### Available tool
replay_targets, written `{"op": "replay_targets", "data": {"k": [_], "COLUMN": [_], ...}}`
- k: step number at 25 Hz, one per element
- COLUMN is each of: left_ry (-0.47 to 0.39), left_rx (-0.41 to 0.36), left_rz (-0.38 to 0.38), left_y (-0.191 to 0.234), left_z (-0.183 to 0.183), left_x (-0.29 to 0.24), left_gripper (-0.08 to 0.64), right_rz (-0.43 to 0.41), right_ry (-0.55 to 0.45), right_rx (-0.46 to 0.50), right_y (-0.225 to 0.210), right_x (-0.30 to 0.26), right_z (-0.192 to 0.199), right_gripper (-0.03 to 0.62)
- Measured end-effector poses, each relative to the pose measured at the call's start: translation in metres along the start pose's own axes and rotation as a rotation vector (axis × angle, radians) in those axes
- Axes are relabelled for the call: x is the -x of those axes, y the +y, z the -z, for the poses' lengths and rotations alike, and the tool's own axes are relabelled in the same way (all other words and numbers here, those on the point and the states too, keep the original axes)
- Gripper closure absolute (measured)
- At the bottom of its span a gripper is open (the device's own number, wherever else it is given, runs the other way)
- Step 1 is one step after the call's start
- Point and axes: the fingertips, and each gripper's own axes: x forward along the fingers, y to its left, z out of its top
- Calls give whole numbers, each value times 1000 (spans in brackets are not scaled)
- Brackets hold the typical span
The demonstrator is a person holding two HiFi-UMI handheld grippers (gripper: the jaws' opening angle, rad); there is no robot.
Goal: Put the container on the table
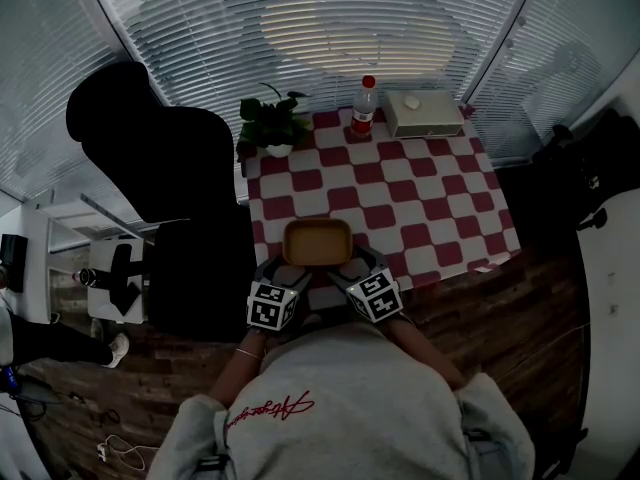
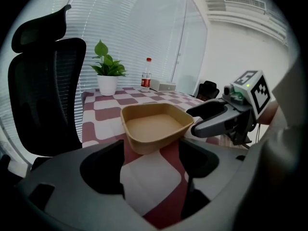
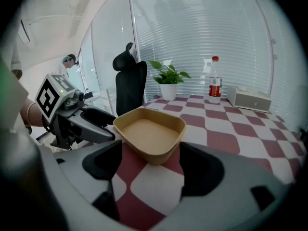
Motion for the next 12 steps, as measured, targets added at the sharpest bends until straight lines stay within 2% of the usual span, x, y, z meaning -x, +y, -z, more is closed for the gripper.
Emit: {"op": "replay_targets", "data": {"k": [7,12], "left_ry": [-49,-88], "left_rx": [36,24], "left_rz": [5,0], "left_y": [-3,-9], "left_z": [-13,-25], "left_x": [18,25], "left_gripper": [215,215], "right_rz": [9,2], "right_ry": [-26,-63], "right_rx": [-9,8], "right_y": [1,5], "right_x": [10,17], "right_z": [-6,-19], "right_gripper": [232,232]}}
